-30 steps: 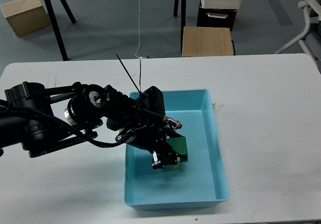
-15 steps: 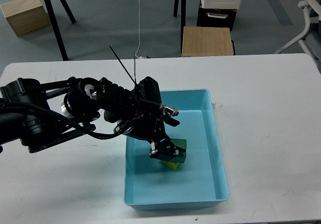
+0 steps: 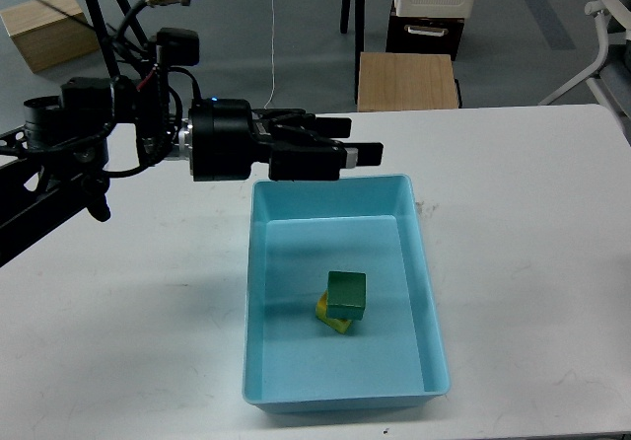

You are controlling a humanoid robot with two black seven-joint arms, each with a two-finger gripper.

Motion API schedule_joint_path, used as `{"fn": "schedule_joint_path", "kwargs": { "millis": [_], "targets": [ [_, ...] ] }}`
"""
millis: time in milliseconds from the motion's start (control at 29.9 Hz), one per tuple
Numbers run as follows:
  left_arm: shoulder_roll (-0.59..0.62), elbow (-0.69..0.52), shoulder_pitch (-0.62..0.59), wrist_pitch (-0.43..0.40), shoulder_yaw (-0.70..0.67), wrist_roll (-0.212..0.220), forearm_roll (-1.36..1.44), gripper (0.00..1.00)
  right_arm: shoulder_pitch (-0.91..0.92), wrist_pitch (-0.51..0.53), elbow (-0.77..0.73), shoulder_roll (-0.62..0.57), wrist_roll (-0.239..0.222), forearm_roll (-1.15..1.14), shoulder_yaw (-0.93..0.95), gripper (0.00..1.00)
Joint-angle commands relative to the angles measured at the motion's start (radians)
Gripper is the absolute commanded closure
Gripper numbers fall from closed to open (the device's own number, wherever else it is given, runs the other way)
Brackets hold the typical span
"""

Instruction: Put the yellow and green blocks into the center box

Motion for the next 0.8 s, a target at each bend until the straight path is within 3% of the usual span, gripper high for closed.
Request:
{"fn": "schedule_joint_path", "kwargs": {
  "millis": [0, 134, 267, 367, 434, 568, 768],
  "targets": [
    [0.005, 0.0, 0.191, 0.0, -0.198, 0.0, -0.173, 0.0, 0.066, 0.009, 0.01, 0.013, 0.0, 0.003, -0.019, 0.01],
    [0.01, 0.0, 0.373, 0.0, -0.322, 0.0, -0.396, 0.0, 0.125, 0.049, 0.043, 0.028, 0.0, 0.095, -0.035, 0.01],
    [0.03, -0.021, 0.521, 0.0, -0.428, 0.0, -0.639, 0.0, 0.176, 0.197, 0.046, 0.036, 0.0, 0.417, -0.042, 0.01],
    [0.027, -0.04, 0.621, 0.0, -0.482, 0.0, -0.851, 0.0, 0.184, 0.271, 0.043, 0.037, -0.054, 0.684, -0.045, 0.01],
    [0.03, -0.057, 0.683, 0.034, -0.49, 0.0, -1.003, 0.0, 0.188, 0.277, 0.036, 0.039, -0.09, 0.826, -0.043, 0.01],
    [0.031, -0.058, 0.769, 0.071, -0.49, 0.059, -1.221, 0.0, 0.199, 0.291, 0.036, 0.048, -0.101, 0.956, -0.051, 0.01],
    [0.028, -0.07, 0.877, 0.073, -0.49, 0.061, -1.434, 0.0, 0.199, 0.294, 0.045, 0.086, -0.119, 1.031, -0.077, 0.01]
  ]
}}
